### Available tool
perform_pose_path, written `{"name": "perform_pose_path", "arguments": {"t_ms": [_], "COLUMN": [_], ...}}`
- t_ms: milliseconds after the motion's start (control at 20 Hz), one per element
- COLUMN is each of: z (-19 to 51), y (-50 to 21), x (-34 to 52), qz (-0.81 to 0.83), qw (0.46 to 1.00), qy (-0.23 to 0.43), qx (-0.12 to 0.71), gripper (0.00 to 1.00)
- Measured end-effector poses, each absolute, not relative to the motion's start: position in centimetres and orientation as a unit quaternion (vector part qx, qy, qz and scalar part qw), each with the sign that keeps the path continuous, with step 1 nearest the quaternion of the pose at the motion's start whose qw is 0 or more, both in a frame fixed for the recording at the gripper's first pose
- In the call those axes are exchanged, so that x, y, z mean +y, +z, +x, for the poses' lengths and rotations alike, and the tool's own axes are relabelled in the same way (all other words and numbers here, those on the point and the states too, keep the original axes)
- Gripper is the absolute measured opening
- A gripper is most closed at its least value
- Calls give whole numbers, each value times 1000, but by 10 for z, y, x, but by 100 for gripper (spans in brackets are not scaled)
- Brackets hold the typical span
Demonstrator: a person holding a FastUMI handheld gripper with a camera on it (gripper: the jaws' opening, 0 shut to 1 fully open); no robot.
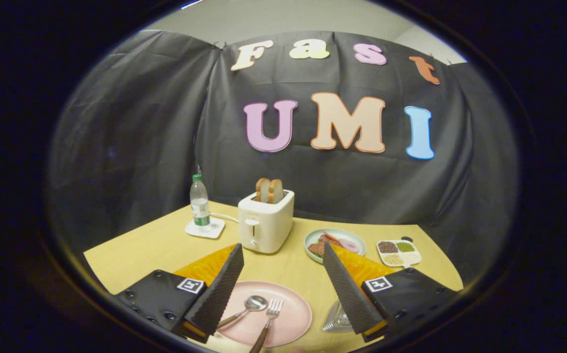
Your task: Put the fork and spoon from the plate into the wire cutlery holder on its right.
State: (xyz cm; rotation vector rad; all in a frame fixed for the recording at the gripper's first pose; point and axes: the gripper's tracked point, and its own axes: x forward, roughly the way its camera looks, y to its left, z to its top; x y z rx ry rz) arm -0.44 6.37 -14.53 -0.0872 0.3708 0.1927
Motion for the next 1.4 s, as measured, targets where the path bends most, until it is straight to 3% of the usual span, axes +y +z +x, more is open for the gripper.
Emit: {"name": "perform_pose_path", "arguments": {"t_ms": [1250, 1400], "z": [-86, -93], "y": [-331, -339], "x": [53, 57], "qz": [-87, -89], "qw": [888, 878], "qy": [107, 116], "qx": [439, 457], "gripper": [100, 84]}}
